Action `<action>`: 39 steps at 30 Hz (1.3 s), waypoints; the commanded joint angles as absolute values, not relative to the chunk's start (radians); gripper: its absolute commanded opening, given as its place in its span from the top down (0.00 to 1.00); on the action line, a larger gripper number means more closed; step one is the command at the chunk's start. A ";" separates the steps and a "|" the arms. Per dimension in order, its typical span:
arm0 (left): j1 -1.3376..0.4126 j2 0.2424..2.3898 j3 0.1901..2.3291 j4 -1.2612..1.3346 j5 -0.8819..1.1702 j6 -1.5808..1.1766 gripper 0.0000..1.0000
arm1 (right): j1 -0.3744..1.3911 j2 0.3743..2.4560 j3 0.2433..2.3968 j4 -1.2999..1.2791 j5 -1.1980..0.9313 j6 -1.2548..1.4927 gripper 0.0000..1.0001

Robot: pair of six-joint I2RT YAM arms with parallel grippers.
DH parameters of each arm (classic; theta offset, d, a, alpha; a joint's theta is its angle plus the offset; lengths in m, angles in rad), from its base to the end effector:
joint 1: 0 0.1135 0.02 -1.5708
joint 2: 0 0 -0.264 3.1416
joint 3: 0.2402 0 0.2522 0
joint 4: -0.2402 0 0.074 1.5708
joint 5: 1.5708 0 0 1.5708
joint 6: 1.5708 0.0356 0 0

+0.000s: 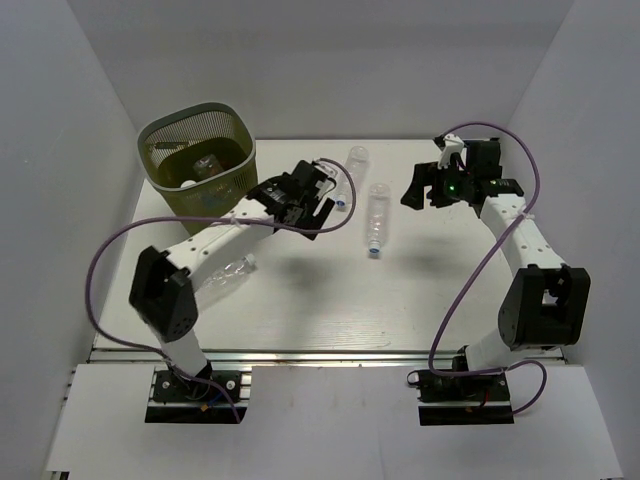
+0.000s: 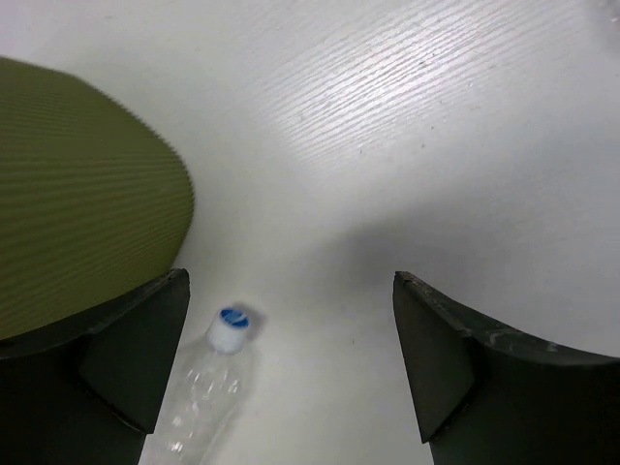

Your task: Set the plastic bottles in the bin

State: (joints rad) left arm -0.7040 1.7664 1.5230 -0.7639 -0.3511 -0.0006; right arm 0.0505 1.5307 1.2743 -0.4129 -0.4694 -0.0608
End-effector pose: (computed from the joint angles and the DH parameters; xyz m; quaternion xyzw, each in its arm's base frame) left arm 0.2983 -0.2372 0.2808 0.2802 0.9046 0.0630 0.3148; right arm 0.3433 0.0335 0.3076 -0.1498 0.8685 0.2071 0.4248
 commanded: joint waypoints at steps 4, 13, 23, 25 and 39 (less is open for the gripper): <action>-0.703 1.706 1.508 -1.063 -0.411 -0.089 0.05 | 0.072 1.597 1.348 -0.419 -0.497 -0.051 0.10; -0.683 1.622 1.373 -1.161 -0.438 -0.123 0.02 | 0.084 1.605 1.348 -0.405 -0.502 -0.043 0.10; -0.638 1.594 1.201 -1.085 -0.489 -0.040 0.01 | 0.080 1.582 1.310 -0.388 -0.518 -0.060 0.10; -0.612 1.585 1.186 -1.071 -0.515 -0.019 0.01 | 0.080 1.568 1.293 -0.385 -0.520 -0.064 0.10; -0.518 1.589 0.993 -0.855 -0.469 0.199 0.01 | 0.075 1.526 1.249 -0.382 -0.534 -0.078 0.10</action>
State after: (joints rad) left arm -0.5251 1.6192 1.0203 -0.9314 -0.5056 0.1371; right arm 0.0803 1.5780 1.2579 -0.4019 -0.5095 -0.0620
